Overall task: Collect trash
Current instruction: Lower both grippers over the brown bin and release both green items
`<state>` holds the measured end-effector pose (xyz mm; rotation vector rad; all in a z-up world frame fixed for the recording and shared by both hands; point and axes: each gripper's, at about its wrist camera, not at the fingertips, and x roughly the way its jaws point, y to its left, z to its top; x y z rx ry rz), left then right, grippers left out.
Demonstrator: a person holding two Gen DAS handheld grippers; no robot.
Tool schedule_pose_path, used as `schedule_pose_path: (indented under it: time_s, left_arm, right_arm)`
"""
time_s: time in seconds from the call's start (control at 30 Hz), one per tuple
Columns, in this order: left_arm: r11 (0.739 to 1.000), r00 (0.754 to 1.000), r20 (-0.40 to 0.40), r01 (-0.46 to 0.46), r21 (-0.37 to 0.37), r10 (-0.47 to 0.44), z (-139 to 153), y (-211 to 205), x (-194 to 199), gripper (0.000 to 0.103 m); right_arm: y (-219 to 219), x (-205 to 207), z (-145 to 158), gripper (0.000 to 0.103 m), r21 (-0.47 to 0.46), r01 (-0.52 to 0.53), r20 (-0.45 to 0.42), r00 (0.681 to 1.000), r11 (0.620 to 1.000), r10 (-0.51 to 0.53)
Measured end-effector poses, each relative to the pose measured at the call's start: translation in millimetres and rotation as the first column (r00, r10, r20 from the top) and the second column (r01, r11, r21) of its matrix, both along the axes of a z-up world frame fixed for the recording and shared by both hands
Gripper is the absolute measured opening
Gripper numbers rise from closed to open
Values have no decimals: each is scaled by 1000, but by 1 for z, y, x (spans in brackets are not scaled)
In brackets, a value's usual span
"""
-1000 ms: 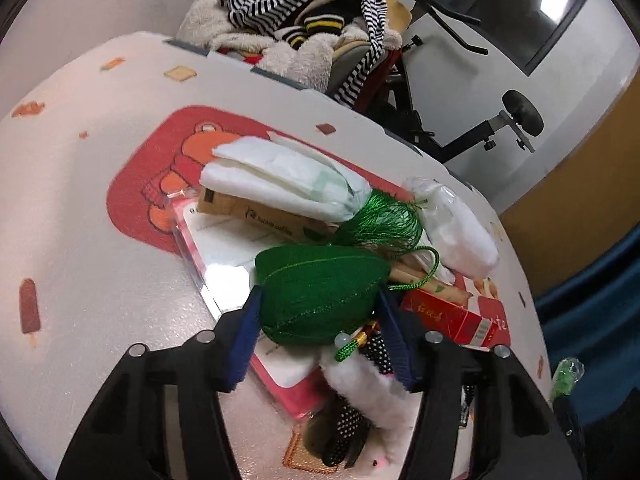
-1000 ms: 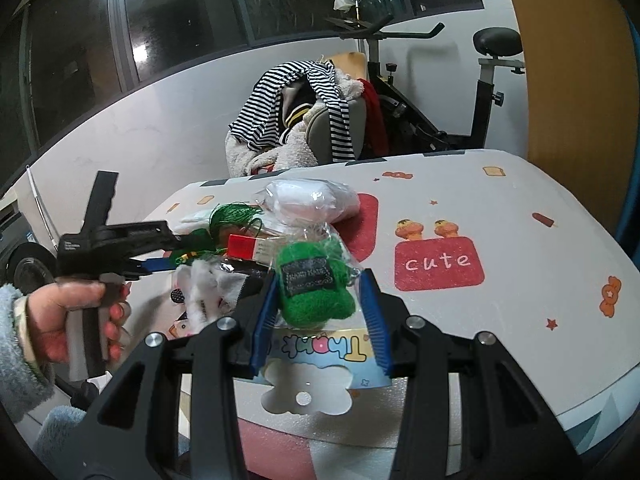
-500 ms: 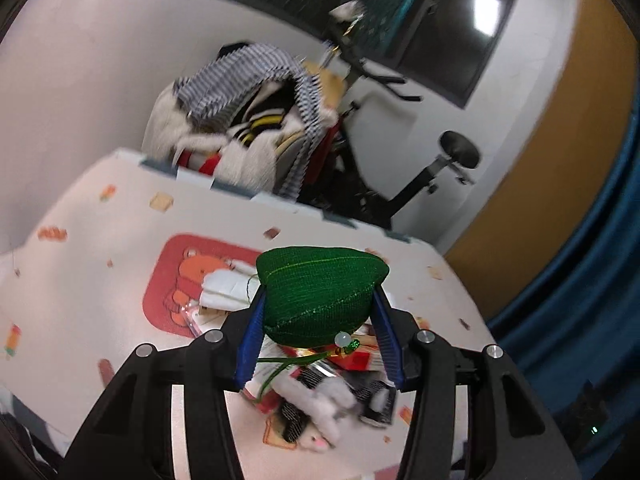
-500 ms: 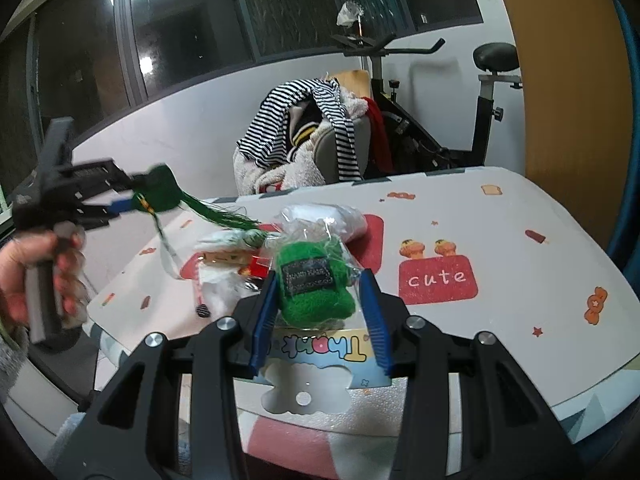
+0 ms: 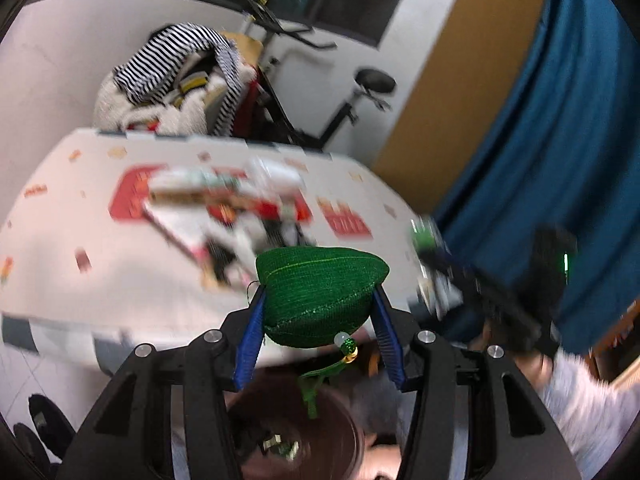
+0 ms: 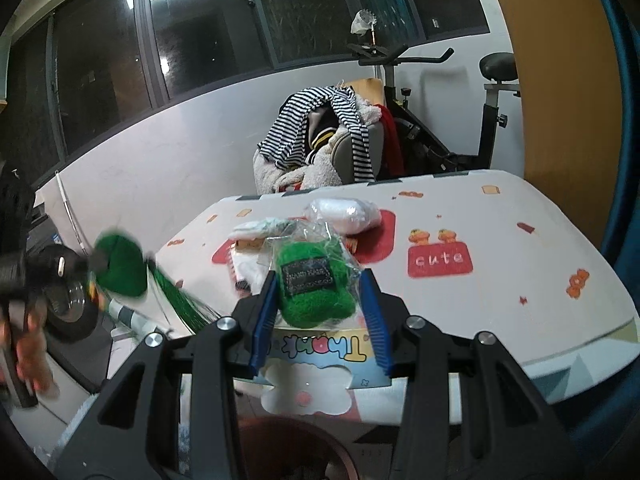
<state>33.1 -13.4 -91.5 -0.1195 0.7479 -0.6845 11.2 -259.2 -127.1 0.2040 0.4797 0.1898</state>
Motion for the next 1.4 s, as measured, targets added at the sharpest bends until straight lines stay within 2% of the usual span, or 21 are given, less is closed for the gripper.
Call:
schedule_pose_path:
  time_s: [0.1, 0.2, 0.33, 0.47, 0.53, 0.57, 0.77, 0.9, 1.07, 1.4]
  left_arm:
    - [997, 997, -29, 66, 45, -65, -28, -6, -26, 50]
    - [991, 994, -69, 94, 92, -88, -56, -10, -40, 50]
    - [988, 991, -109, 89, 127, -75, -89, -9, -43, 51]
    - [985, 993, -107, 58, 161, -41, -108, -6, -41, 58]
    - [986, 995, -96, 35, 163, -20, -111, -3, -39, 64]
    - [987, 995, -95, 21, 157, -6, -112, -1, -38, 72]
    - [982, 993, -47, -100, 158, 109, -110, 16, -39, 89]
    - [969, 979, -25, -195, 150, 201, -111, 30, -41, 92]
    - [937, 946, 4, -321, 139, 323, -109, 47, -45, 93]
    - [924, 948, 23, -314, 218, 316, -115, 33, -43, 97]
  right_arm:
    - [2, -13, -9, 43, 1, -6, -15, 1000, 1000, 6]
    - [3, -23, -21, 43, 26, -11, -38, 999, 1000, 12]
    - [8, -33, -45, 43, 93, -22, -91, 995, 995, 30]
    - [18, -36, -70, 43, 88, -41, -146, 988, 995, 53]
    - [27, -37, -80, 43, 55, -62, -177, 982, 997, 71]
    - [35, -35, -85, 43, 34, -84, -195, 977, 996, 89]
    - [68, -33, -103, 44, -72, -197, -244, 954, 978, 175]
    - [84, -32, -113, 44, -116, -248, -277, 938, 962, 208]
    - [95, -29, -123, 45, -145, -281, -319, 921, 949, 224]
    - [102, -28, -131, 47, -180, -301, -348, 910, 936, 226]
